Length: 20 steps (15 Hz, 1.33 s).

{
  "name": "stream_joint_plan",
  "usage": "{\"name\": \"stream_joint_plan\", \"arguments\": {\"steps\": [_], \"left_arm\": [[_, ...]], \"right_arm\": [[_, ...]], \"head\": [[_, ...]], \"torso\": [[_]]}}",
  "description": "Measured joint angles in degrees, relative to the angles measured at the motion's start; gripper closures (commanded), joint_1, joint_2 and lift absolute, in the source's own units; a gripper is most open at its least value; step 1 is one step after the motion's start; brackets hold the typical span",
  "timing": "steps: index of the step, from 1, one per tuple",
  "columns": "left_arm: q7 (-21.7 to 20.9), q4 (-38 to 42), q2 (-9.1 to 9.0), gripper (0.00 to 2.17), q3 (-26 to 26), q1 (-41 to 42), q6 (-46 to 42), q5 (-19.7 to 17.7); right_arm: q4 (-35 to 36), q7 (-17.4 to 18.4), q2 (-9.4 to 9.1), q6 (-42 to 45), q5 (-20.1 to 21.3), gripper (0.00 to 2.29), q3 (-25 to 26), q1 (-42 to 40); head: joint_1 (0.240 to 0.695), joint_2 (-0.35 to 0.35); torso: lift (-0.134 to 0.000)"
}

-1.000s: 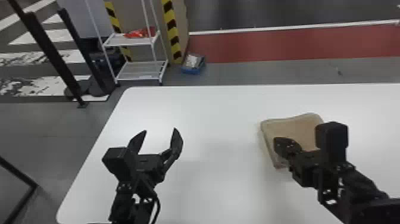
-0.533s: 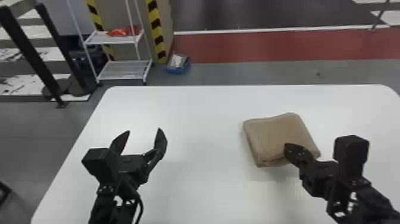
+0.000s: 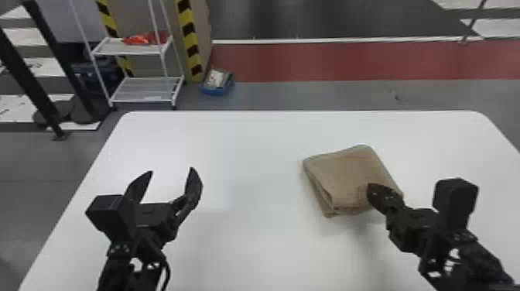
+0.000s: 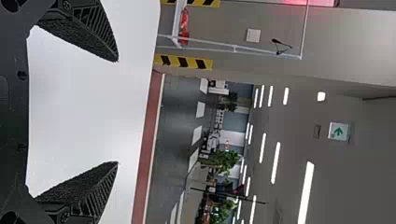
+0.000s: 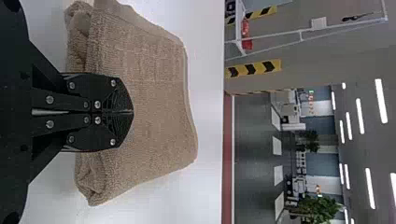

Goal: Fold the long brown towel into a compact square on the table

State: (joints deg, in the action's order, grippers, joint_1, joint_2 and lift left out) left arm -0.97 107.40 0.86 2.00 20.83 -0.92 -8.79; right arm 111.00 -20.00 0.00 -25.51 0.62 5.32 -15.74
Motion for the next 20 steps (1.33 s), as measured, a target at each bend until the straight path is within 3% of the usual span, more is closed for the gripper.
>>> {"name": "stream_joint_plan", "arguments": {"steps": [3,10,14,17,20], "left_arm": [[0.0,0.0,-0.01,0.09,0.0,0.01,0.0,0.0],[0.0,-0.19,-0.18,0.09,-0.05,-0.14,0.0,0.06],[0.0,-0.03,-0.15,0.09,0.1,0.0,-0.12,0.01],[0.0,-0.03,-0.21,0.09,0.1,-0.03,-0.18,0.0],[0.0,-0.07,-0.32,0.09,-0.11,-0.15,-0.18,0.07]], "right_arm": [[3.53,-0.06,0.0,-0.16,-2.16,2.05,2.8,-0.82],[-9.54,-0.21,0.0,-0.04,-0.98,2.05,6.27,5.64],[-3.93,-1.36,0.0,0.79,-5.22,2.05,7.55,3.0],[0.76,-1.95,0.0,1.28,-7.1,2.05,6.45,0.69],[0.77,-2.25,0.0,2.87,-6.07,2.05,0.66,0.56]], "head": [[0.695,0.02],[0.695,-0.026],[0.695,-0.027],[0.695,-0.01],[0.695,0.035]], "torso": [[-0.123],[-0.123],[-0.123],[-0.123],[-0.123]]}}
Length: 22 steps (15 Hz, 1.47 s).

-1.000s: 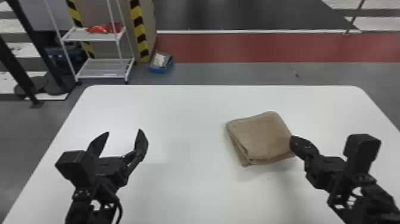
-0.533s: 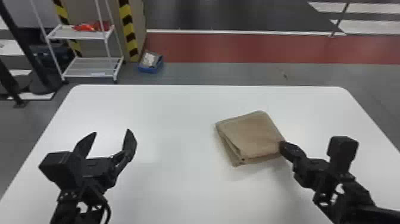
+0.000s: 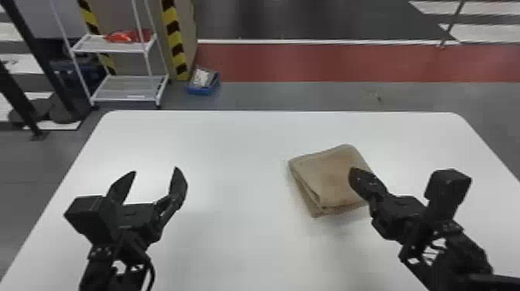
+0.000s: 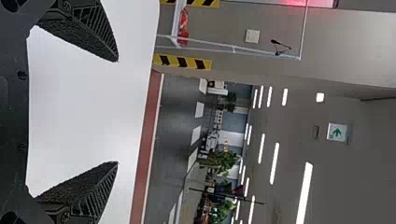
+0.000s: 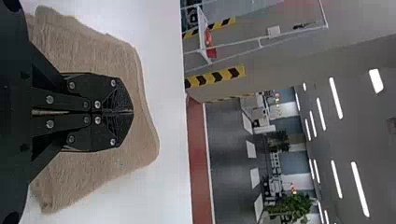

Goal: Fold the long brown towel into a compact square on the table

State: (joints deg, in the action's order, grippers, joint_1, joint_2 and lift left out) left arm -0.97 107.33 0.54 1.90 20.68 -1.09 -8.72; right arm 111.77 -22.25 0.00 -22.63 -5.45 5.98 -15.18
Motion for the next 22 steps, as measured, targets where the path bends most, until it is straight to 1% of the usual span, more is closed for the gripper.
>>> {"name": "stream_joint_plan", "arguments": {"steps": [1,3,4,7,9,11,13,16,18,19,20,22], "left_arm": [[0.0,0.13,-0.01,0.09,0.0,0.08,0.0,0.01],[0.0,0.29,0.14,0.09,0.33,0.4,-0.07,-0.03],[0.0,0.29,0.2,0.09,0.49,0.5,-0.12,-0.12],[-0.09,-0.13,0.22,0.09,0.6,0.34,-0.19,-0.34],[-0.09,-0.3,0.14,0.09,0.5,0.17,-0.19,-0.35],[-0.09,-0.3,0.18,0.09,0.5,0.19,-0.19,-0.36],[-0.09,-0.14,0.3,0.09,0.59,0.36,-0.33,-0.42],[-0.19,-0.17,0.42,0.09,0.66,0.41,-0.57,-0.62],[-0.4,-0.38,0.42,0.09,0.66,0.37,-0.68,-0.89],[-0.44,-0.43,0.42,0.09,0.66,0.34,-0.7,-0.97],[-0.45,-0.46,0.42,0.09,0.65,0.29,-0.7,-1.0],[-0.5,-0.53,0.42,0.09,0.64,0.25,-0.72,-1.13]], "right_arm": [[-0.53,0.01,0.0,0.45,0.9,2.05,-2.0,0.01],[-2.45,0.19,0.0,0.62,3.48,2.05,-5.39,0.37],[-3.49,0.33,0.0,0.36,4.51,2.05,-6.21,0.63],[-6.83,0.38,0.0,-1.27,6.85,2.05,-7.33,1.68],[-7.22,-0.36,0.0,-0.7,6.28,2.05,-7.13,1.7],[-3.88,-1.67,0.0,-0.49,4.52,2.05,-5.79,0.42],[1.09,-3.11,0.0,-2.16,2.99,2.05,-3.68,-1.72],[6.92,-4.94,0.0,-9.05,1.82,2.05,1.08,-4.25],[7.68,-5.53,0.0,-12.75,1.87,2.05,4.73,-4.84],[7.47,-5.62,0.0,-14.1,2.18,2.05,6.42,-4.76],[7.01,-5.88,0.01,-15.69,2.61,2.05,7.56,-4.32],[5.15,-6.23,0.26,-21.51,4.07,2.05,8.79,-1.89]], "head": [[0.695,0.07],[0.695,0.103],[0.695,0.122],[0.695,0.131],[0.695,0.132],[0.695,0.129],[0.695,0.114],[0.695,0.085],[0.695,0.054],[0.695,0.019],[0.695,0.006],[0.695,-0.011]], "torso": [[-0.123],[-0.123],[-0.123],[-0.123],[-0.123],[-0.123],[-0.123],[-0.123],[-0.123],[-0.123],[-0.123],[-0.123]]}}
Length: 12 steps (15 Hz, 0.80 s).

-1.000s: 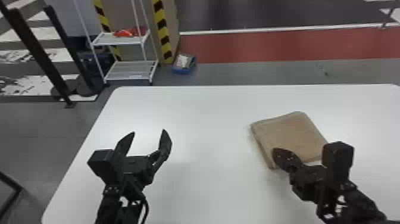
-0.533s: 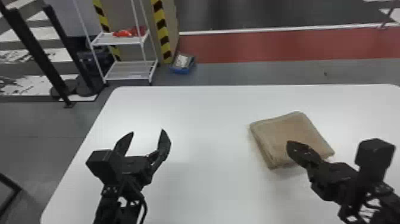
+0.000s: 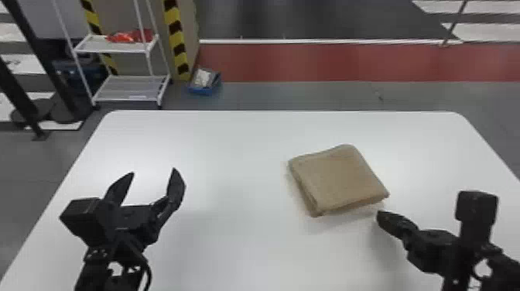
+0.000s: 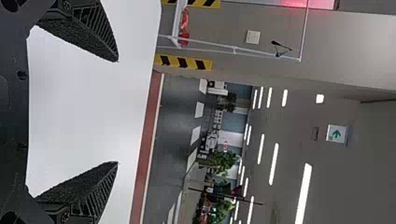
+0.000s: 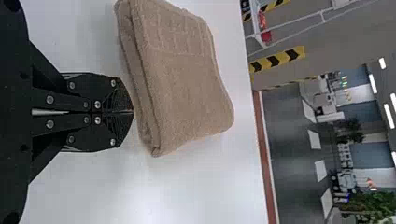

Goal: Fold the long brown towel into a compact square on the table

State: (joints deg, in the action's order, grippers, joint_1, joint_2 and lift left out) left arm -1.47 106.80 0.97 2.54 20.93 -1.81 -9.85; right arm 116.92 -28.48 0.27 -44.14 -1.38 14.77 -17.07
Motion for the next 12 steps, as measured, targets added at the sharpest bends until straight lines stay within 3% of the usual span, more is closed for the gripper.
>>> {"name": "stream_joint_plan", "arguments": {"steps": [3,12], "left_arm": [[-0.03,0.0,0.0,0.09,0.04,0.19,-0.33,-0.14],[-0.29,-0.19,0.0,0.09,0.7,0.3,-1.04,-0.55]], "right_arm": [[-4.24,0.25,0.09,-3.33,1.74,2.05,0.06,4.46],[-13.25,4.49,-0.16,-1.35,2.15,2.05,-1.52,15.52]], "head": [[0.695,-0.022],[0.695,-0.013]], "torso": [[-0.123],[-0.123]]}}
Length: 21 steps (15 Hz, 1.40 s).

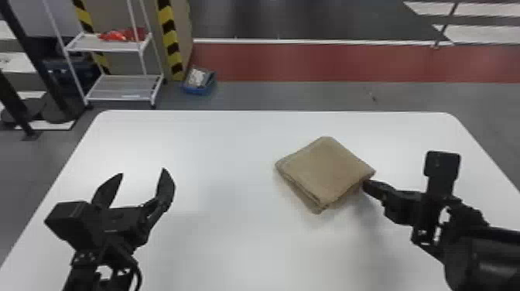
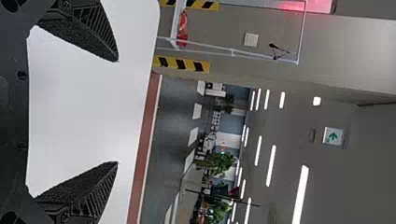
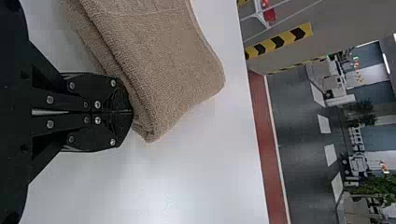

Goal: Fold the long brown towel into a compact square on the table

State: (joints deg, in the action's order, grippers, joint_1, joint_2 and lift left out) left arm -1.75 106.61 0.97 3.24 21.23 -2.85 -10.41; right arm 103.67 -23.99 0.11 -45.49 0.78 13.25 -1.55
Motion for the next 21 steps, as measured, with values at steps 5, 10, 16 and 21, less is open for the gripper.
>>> {"name": "stream_joint_plan", "arguments": {"steps": [5,10,16,21], "left_arm": [[0.0,0.0,0.0,0.09,0.47,0.08,-0.01,-0.05],[-0.09,0.02,0.0,0.09,0.92,0.3,-0.17,-0.07],[-0.09,0.15,0.0,0.09,1.51,0.33,-0.18,-0.18],[-0.09,0.23,0.0,0.09,1.69,0.39,-0.18,-0.23]], "right_arm": [[-9.07,2.67,-0.02,1.52,2.7,2.05,-3.32,8.48],[-16.71,5.44,-0.11,6.81,3.52,2.05,-7.33,14.32],[-24.95,6.88,-0.11,11.43,3.71,2.05,-12.34,19.6],[-29.99,7.55,-0.11,16.85,4.25,2.05,-14.49,22.17]], "head": [[0.695,0.008],[0.695,0.039],[0.695,0.084],[0.695,0.101]], "torso": [[-0.123],[-0.123],[-0.123],[-0.123]]}}
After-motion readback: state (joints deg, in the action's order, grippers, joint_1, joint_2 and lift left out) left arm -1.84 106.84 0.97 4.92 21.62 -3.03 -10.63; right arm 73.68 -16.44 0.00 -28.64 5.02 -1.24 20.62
